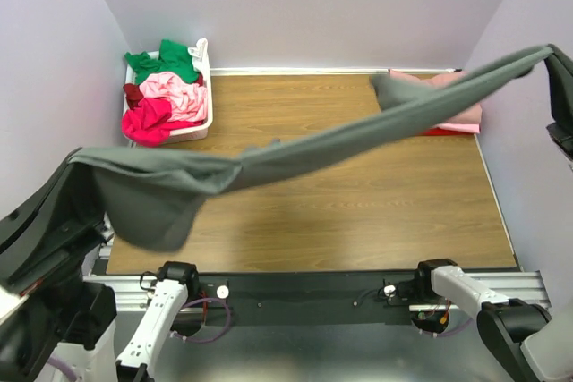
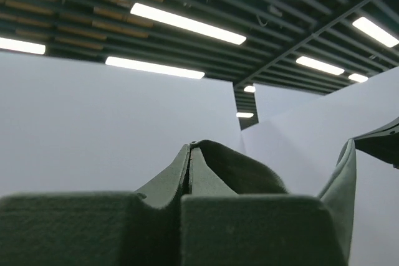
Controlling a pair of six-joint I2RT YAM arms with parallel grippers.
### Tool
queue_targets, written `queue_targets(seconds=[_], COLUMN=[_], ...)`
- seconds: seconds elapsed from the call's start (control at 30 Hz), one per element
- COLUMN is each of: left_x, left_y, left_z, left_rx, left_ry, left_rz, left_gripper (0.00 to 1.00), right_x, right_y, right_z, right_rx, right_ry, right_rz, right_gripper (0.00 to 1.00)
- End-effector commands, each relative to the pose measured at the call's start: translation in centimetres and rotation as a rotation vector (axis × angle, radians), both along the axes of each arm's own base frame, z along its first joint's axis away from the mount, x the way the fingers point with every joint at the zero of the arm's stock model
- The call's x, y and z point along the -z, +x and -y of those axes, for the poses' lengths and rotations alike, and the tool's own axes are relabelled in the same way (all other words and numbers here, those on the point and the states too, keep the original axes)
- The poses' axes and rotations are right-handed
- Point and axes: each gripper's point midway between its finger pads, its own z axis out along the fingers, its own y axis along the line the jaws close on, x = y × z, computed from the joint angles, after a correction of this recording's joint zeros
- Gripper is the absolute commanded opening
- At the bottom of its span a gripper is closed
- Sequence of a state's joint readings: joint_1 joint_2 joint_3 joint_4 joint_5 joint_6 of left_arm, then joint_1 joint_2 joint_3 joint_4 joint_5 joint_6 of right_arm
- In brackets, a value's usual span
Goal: Fold and stack the t-shirts
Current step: Flatten the tshirt out
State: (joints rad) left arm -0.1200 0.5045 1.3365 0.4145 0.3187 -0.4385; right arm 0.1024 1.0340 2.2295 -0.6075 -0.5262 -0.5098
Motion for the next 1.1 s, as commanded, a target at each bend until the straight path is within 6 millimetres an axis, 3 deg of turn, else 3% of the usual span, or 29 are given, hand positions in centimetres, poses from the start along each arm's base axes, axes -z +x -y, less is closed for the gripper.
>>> queue_targets(seconds=[0.0, 0.13, 0.17, 0.23, 0.27, 0.33, 0.37, 0.4, 0.47, 0.5, 0.53, 0.6, 0.63, 0.67, 0.8, 0.83, 0.87, 0.93, 1.07], left_x=[-0.1, 2.5, 5.0, 8.0, 11.9, 16.3, 20.8, 23.2, 30.9, 31.7, 35.8, 38.1, 42.2, 42.4, 48.4, 50.8, 50.4, 52.7, 53.3], left_y=[3.1, 8.4, 11.5, 15.2, 18.8, 22.8, 25.4, 27.1, 31.6, 32.6, 35.3, 37.9, 40.2, 41.8, 46.4, 47.2, 48.1, 48.8, 49.7], left_z=[1.2, 1.0, 1.1, 0.7, 0.6, 0.4, 0.8, 1.0, 1.7, 1.7, 2.0, 2.5, 2.9, 3.0, 3.5, 3.8, 4.0, 4.3, 3.9], left_rx=[0.047, 0.008, -0.012, -0.062, -0.086, -0.112, -0.086, -0.085, -0.069, -0.064, -0.066, -0.063, -0.076, -0.081, -0.117, -0.112, -0.112, -0.106, -0.133], left_ry=[0.038, 0.020, 0.025, 0.004, 0.004, -0.016, -0.028, -0.030, -0.026, -0.047, -0.036, -0.024, 0.014, 0.020, 0.100, 0.124, 0.144, 0.181, 0.205], left_rz=[-0.090, -0.203, -0.276, -0.355, -0.465, -0.561, -0.658, -0.707, -0.896, -0.892, -1.001, -1.071, -1.174, -1.201, -1.393, -1.453, -1.449, -1.518, -1.534], left_gripper=[0.00, 0.00, 0.00, 0.00, 0.00, 0.00, 0.00, 0.00, 0.00, 0.00, 0.00, 0.00, 0.00, 0.00, 0.00, 0.00, 0.00, 0.00, 0.00], right_x=[2.0, 4.9, 7.6, 10.6, 14.0, 18.0, 20.4, 25.0, 30.6, 33.1, 38.3, 42.9, 44.5, 48.8, 51.3, 53.7, 53.3, 54.5, 54.2], right_y=[4.5, 9.0, 11.5, 14.0, 16.1, 18.7, 20.6, 22.8, 26.1, 28.5, 29.7, 33.1, 34.0, 35.2, 39.4, 40.1, 40.9, 41.6, 42.2], right_z=[-0.1, -0.1, -0.3, -0.9, -1.3, -1.9, -2.0, -2.0, -1.0, -0.7, -0.3, 0.5, 0.6, 0.9, 1.2, 1.3, 1.4, 1.6, 1.3], right_rx=[0.006, 0.036, 0.040, 0.022, 0.013, -0.008, -0.005, 0.007, 0.079, 0.102, 0.116, 0.173, 0.181, 0.200, 0.242, 0.252, 0.263, 0.273, 0.268], right_ry=[0.030, 0.018, 0.006, -0.024, -0.038, -0.067, -0.084, -0.102, -0.138, -0.144, -0.165, -0.171, -0.178, -0.176, -0.156, -0.163, -0.158, -0.151, -0.126], right_rz=[-0.144, -0.232, -0.307, -0.378, -0.463, -0.544, -0.591, -0.676, -0.753, -0.763, -0.839, -0.857, -0.863, -0.944, -0.964, -1.007, -0.998, -1.021, -1.024], right_gripper=[0.00, 0.00, 0.01, 0.01, 0.00, 0.00, 0.00, 0.00, 0.00, 0.00, 0.00, 0.01, 0.00, 0.00, 0.00, 0.00, 0.00, 0.00, 0.00])
